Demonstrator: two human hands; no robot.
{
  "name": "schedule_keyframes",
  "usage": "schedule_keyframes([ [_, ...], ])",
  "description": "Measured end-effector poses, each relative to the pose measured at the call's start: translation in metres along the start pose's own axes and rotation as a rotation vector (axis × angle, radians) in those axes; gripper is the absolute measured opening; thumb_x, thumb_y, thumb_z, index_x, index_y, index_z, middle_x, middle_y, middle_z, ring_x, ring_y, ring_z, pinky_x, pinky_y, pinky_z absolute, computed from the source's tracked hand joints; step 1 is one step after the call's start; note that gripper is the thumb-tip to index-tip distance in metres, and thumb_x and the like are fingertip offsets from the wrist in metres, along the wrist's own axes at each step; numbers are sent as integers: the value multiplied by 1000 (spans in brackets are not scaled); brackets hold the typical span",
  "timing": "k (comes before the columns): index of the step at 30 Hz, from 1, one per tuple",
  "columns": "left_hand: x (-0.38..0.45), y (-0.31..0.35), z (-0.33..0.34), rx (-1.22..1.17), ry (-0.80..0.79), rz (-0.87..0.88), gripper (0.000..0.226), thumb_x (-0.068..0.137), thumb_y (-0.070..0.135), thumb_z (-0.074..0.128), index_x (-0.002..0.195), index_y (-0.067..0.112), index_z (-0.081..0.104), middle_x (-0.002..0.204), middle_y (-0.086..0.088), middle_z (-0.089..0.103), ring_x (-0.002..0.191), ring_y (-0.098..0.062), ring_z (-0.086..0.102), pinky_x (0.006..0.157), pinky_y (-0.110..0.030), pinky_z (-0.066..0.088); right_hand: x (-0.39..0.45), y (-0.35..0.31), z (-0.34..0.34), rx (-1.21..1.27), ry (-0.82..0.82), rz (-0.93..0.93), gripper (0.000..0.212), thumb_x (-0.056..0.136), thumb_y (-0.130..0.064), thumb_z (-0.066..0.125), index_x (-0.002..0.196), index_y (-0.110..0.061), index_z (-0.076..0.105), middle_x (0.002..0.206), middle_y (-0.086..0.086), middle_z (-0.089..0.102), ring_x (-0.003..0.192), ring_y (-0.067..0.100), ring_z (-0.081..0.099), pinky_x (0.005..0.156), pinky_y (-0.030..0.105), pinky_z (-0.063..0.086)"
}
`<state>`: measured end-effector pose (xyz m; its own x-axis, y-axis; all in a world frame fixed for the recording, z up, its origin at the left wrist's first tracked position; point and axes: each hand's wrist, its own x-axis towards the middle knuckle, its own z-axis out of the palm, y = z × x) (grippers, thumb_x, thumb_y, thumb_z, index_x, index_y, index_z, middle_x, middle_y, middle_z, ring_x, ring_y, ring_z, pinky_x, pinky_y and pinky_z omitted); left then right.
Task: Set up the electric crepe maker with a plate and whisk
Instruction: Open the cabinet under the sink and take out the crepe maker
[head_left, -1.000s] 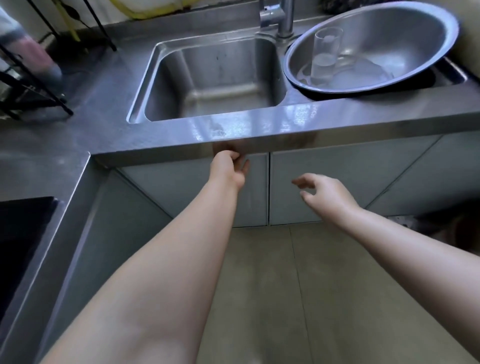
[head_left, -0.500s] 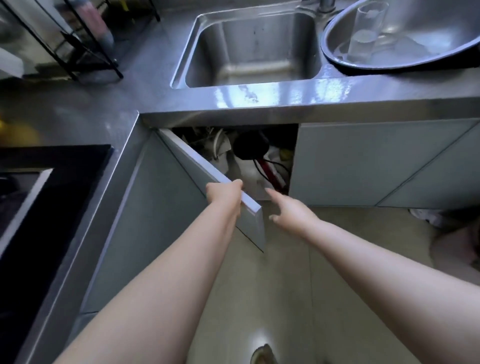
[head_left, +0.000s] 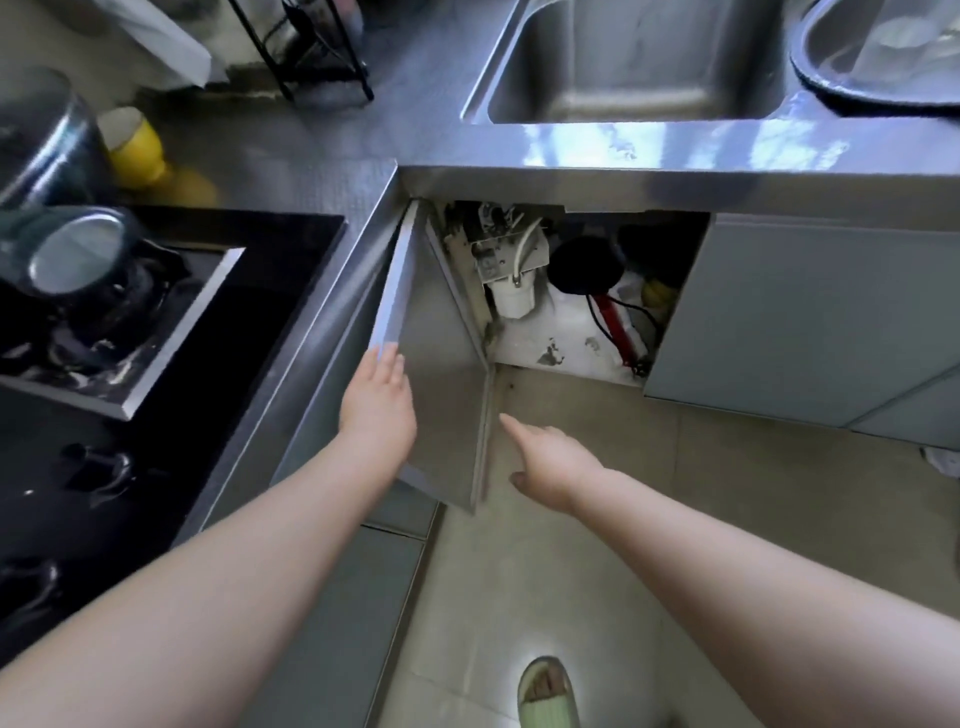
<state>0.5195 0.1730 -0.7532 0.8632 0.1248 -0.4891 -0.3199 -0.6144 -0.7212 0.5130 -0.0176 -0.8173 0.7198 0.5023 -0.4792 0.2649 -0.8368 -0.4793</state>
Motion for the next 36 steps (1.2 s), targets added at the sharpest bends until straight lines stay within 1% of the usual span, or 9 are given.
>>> schedule_keyframes([
  [6,6,-6,21,-39,-117,-166,63,100,26,24,158,12,1,163,-20,0,151,-36,-7,121,-53,-6,6,32,-8,4,30,53,75,93,-25,50,155,-24,10,148,9,42,134,32,37,105,41,39],
  [10,22,18,-7,-102,-147,-233,70,99,28,33,157,15,-2,160,-28,9,147,-46,16,118,-57,7,17,60,-15,4,57,111,72,91,-23,51,154,-22,15,146,12,42,133,33,38,104,39,40],
  [16,86,85,-50,-492,-118,-105,75,87,26,52,154,18,19,146,-16,46,135,-36,42,116,-51,20,66,113,-14,15,65,222,68,88,-21,54,150,-21,26,145,12,40,132,31,41,100,37,44],
  [19,138,126,-61,-704,-69,-40,62,89,27,53,146,19,30,136,-10,56,126,-33,52,101,-40,34,107,146,-6,-13,65,270,67,86,-21,55,148,-18,29,141,14,42,129,33,44,102,37,44],
  [20,159,140,-63,-751,-53,-26,60,91,29,52,145,18,30,135,-10,56,125,-33,53,97,-38,37,123,159,-3,-14,72,286,66,87,-22,54,148,-18,30,140,15,43,128,34,44,101,37,44],
  [25,238,188,-61,-970,-45,48,61,97,29,44,152,19,22,141,-13,52,129,-34,49,103,-41,38,189,214,14,-22,109,356,67,88,-26,55,148,-16,28,141,17,38,129,35,41,105,42,42],
  [29,306,228,-49,-1260,-53,105,56,102,36,39,149,7,28,147,-15,45,133,-32,46,106,-36,40,257,259,34,-22,206,415,70,86,-27,58,147,-13,27,144,17,39,132,35,40,107,41,41],
  [34,385,279,-34,-1453,-83,109,54,103,38,38,146,5,38,148,-16,44,135,-32,44,109,-33,37,323,305,42,-51,316,545,86,90,-37,57,153,-5,8,159,21,10,146,37,16,117,41,27],
  [36,411,299,-29,-1586,-77,95,53,102,38,40,141,2,44,142,-18,50,131,-35,49,107,-37,40,345,326,50,-47,340,567,90,90,-41,58,152,0,7,157,24,12,145,39,18,117,41,25],
])
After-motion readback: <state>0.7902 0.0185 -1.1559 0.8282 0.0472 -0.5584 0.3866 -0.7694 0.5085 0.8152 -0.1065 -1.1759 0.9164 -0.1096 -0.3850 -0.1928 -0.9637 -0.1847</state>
